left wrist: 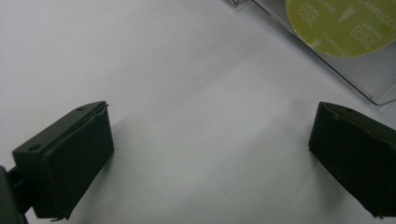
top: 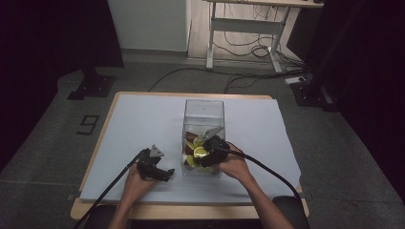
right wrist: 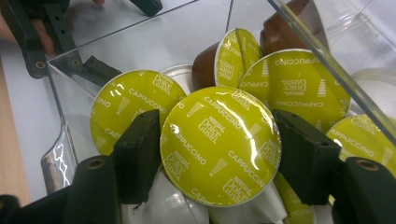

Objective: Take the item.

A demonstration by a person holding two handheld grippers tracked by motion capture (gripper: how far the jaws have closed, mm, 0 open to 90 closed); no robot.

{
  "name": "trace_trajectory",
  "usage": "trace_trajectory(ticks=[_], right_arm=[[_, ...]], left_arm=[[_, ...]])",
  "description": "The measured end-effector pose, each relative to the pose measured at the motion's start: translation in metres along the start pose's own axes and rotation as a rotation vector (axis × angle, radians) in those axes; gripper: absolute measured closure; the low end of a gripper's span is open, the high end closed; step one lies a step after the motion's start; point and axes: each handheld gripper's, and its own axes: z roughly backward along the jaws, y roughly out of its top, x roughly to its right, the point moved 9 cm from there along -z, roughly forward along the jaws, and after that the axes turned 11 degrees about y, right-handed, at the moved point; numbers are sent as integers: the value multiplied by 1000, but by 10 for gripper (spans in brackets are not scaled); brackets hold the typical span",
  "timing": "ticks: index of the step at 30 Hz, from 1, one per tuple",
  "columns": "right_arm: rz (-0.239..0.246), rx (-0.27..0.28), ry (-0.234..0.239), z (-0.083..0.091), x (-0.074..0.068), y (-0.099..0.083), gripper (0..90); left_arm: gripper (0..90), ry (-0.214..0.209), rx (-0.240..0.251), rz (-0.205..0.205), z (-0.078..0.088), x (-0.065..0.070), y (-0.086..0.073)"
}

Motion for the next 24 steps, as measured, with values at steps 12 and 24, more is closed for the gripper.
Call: trace_trajectory(ticks=[12,24], right_arm=[[-22,-12,-27,1,-1,0,380],[-10,39,-23,19,-6,8,380]], left_arm=[[0,0,0,0,0,0,0],[0,-1,0,0,0,0,0]])
